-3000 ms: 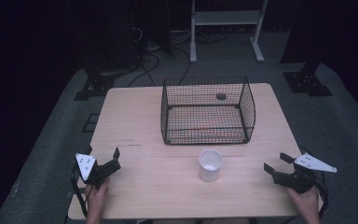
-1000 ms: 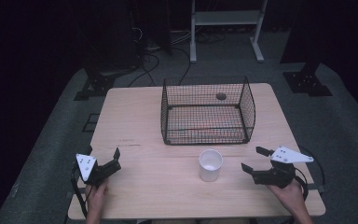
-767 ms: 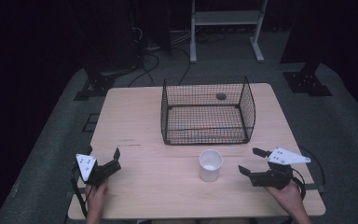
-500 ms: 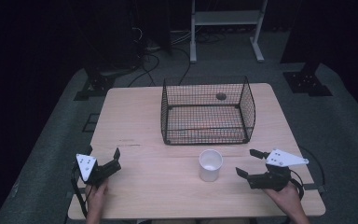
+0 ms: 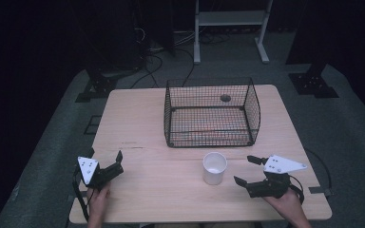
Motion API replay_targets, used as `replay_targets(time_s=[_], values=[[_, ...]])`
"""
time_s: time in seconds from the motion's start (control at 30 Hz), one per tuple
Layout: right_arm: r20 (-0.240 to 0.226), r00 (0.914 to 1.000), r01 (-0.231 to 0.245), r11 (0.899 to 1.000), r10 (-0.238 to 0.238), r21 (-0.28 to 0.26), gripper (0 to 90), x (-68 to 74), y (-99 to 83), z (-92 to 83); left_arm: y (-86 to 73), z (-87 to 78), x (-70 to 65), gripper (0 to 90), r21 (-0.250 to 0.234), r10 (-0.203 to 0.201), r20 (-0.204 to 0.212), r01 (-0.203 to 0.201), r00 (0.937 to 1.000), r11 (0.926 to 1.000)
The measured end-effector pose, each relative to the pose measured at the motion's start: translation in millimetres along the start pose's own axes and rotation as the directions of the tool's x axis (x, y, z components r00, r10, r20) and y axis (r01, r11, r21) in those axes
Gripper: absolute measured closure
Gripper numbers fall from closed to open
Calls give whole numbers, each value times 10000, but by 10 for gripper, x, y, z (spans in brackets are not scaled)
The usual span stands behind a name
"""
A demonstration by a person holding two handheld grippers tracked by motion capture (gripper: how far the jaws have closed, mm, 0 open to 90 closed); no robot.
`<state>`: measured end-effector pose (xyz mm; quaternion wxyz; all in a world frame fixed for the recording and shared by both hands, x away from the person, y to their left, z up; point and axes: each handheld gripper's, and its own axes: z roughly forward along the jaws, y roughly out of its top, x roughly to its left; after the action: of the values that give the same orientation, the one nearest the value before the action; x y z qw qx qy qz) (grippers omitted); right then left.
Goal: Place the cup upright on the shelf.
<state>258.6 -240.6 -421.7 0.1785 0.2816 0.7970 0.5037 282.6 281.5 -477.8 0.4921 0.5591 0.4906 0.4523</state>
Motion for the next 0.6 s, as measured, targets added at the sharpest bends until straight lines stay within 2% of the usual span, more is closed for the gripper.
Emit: replay_targets(time_s=[0.43,0.6], values=[[-628,9980,74,10000,-70,62,102,102,50,142,0,-2,-2,0,-2,52,22,-52,10000,10000],[-707,9974,154,9996,-137,234,96,133,66,226,0,-3,-3,0,-4,60,30,-60,10000,10000]])
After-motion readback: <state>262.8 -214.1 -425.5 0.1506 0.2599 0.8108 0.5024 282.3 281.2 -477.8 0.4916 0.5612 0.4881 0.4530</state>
